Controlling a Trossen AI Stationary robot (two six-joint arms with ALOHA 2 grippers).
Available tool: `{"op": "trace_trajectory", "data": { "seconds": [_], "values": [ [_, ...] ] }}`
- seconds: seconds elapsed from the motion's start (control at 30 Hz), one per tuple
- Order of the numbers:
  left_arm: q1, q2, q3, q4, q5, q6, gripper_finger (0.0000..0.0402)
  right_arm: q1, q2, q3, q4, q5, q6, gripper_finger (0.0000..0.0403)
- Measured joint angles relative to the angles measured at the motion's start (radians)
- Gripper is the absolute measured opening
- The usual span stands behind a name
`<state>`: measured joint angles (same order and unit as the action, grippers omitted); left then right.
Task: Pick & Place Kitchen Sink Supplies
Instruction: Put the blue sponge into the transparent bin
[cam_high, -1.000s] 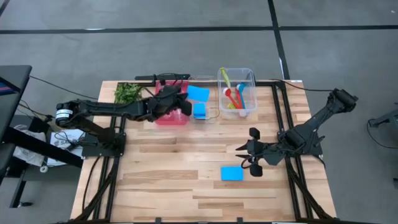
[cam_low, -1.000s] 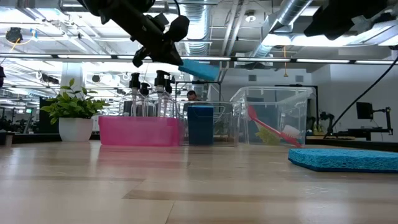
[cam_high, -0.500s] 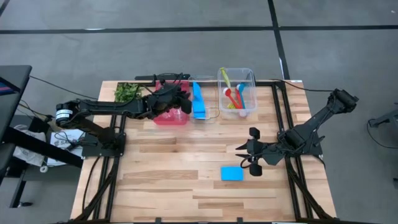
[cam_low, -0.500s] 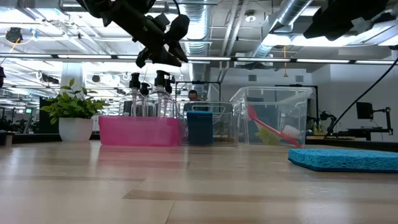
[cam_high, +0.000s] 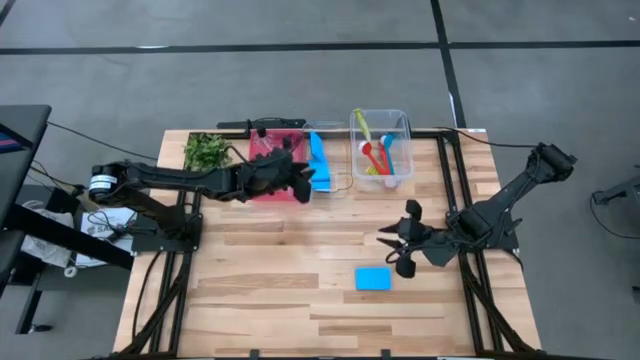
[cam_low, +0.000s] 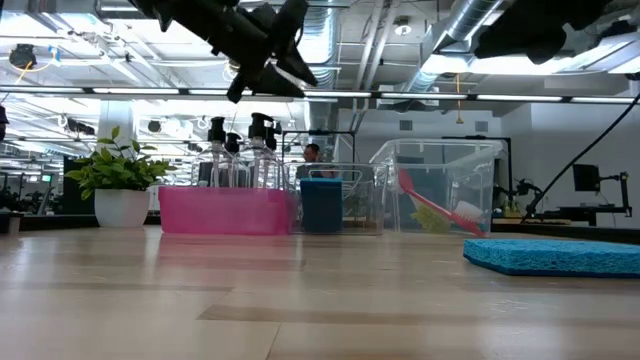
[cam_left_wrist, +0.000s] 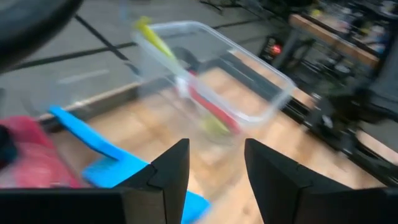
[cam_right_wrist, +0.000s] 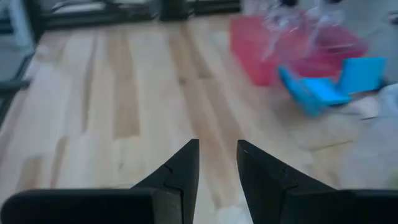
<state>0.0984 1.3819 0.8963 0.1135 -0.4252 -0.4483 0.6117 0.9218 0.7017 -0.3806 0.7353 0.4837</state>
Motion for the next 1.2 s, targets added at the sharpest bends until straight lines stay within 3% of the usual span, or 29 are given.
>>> {"op": "trace_trajectory", "data": {
  "seconds": [0.13, 0.67, 0.8, 1.0, 1.2],
  "values": [
    [-0.072, 0.0, 0.0, 0.0, 0.011, -0.022, 0.0151, 0.0, 0.0, 0.0, 0.007, 0.075, 0.008, 0.0102],
    [-0.412, 0.02, 0.0, 0.043, 0.009, -0.029, 0.0141, 0.069, 0.0, 0.0, 0.025, 0.075, 0.015, 0.0102],
    [-0.464, 0.103, 0.0, 0.142, 0.021, 0.065, 0.0141, 0.104, 0.0, 0.0, 0.022, 0.058, 0.014, 0.0102],
    [-0.5, 0.285, 0.0, 0.296, 0.059, 0.1, 0.015, 0.148, 0.0, 0.0, 0.019, -0.126, 0.019, 0.0102],
    [-0.504, 0.428, 0.007, 0.445, 0.068, 0.069, 0.0152, 0.209, 0.0, 0.0, 0.02, -0.111, 0.065, 0.0102]
  ]
}}
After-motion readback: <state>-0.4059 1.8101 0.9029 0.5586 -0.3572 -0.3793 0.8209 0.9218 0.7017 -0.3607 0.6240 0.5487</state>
